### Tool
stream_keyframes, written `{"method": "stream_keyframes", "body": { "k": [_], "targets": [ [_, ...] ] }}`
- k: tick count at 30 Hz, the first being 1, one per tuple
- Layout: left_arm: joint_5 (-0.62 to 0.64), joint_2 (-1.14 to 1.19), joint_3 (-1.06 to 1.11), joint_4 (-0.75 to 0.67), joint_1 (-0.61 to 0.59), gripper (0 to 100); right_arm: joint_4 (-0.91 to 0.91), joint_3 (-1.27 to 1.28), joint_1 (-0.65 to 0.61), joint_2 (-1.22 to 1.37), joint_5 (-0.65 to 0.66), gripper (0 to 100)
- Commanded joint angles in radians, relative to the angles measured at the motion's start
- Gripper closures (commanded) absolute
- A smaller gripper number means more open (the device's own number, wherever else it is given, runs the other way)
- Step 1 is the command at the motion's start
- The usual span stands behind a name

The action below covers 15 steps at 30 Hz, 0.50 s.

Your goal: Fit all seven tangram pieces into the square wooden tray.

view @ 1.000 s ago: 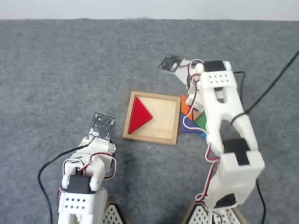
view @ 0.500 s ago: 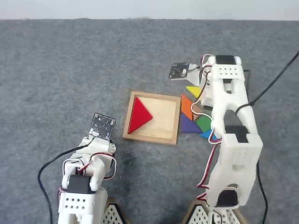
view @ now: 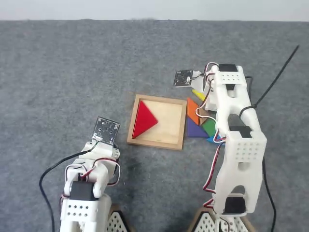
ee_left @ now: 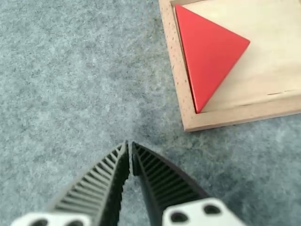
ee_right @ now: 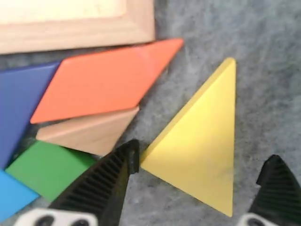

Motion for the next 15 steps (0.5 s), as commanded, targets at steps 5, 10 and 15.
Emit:
{"method": "stream_keyframes", "body": {
  "k": [5, 10, 15],
  "targets": [
    [0.008, -0.012, -0.007, 0.005, -0.003, 99, -0.008, -0.044, 0.03, -0.005, -0.012, 64.9],
    [0.008, -0.012, -0.007, 0.005, -0.003, 99, 0.056, -0.046, 0.051, -0.005, -0.012, 78.4],
    [0.008, -0.012, -0.007, 0.005, -0.003, 99, 0.127, -0.048, 0.085, -0.013, -0.02, 79.0]
  ]
}}
